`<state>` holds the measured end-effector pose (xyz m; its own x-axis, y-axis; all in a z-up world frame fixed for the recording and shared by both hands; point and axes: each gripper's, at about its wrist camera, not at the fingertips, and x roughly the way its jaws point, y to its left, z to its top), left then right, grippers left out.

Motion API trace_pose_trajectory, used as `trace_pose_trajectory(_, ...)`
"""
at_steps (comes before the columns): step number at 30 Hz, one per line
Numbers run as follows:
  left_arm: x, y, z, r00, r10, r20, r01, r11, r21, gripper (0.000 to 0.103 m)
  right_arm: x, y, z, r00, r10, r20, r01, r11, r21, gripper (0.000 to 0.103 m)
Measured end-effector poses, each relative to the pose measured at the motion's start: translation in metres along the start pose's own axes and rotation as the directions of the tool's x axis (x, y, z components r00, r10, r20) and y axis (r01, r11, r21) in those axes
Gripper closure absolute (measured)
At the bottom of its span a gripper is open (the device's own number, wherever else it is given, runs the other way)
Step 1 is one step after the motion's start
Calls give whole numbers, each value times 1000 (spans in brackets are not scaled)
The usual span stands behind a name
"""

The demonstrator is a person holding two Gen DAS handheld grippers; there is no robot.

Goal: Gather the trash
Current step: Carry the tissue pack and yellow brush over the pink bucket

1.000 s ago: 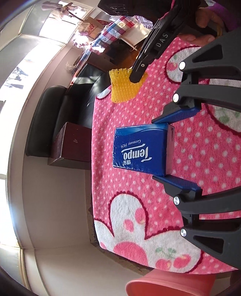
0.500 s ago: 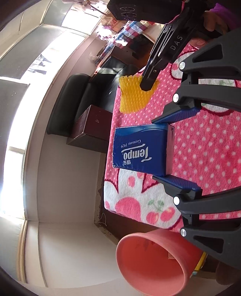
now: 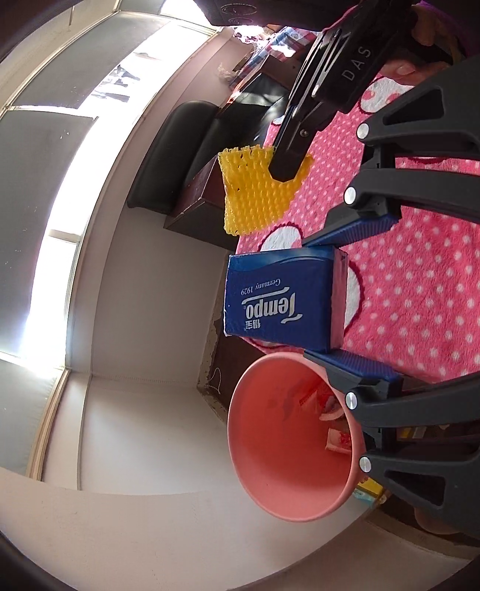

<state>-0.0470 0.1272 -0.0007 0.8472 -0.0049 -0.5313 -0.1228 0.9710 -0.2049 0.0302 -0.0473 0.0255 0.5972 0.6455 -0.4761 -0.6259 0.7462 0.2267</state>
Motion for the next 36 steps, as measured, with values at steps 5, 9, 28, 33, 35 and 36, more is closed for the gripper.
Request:
trace_pose_trajectory(5, -8, 27, 4, 997, 62, 34, -62, 998, -24, 51, 18, 26, 9, 999, 42, -8, -42, 998, -44, 94)
trace_pose_trajectory(9, -13, 48, 5, 991, 118, 56, -116, 993, -36, 50, 30, 44, 14, 997, 69, -23, -71, 995, -68, 94)
trace_pose_trajectory(28, -9, 126, -2, 976, 218, -2, -215, 963, -165, 50, 96, 102, 22, 983, 131, -125, -149, 979, -141, 94)
trace_pose_trajectory(33, -3, 138, -3, 974, 224, -16, -223, 959, -175, 50, 113, 104, 21, 980, 125, -156, -145, 981, -127, 94)
trace_pose_trajectory(35, 0, 142, -2, 975, 223, -21, -223, 958, -182, 50, 120, 103, 20, 978, 122, -168, -143, 983, -119, 94)
trace_pose_trajectory(36, 2, 144, -2, 975, 222, -24, -222, 957, -186, 50, 123, 103, 19, 977, 121, -175, -142, 983, -114, 94)
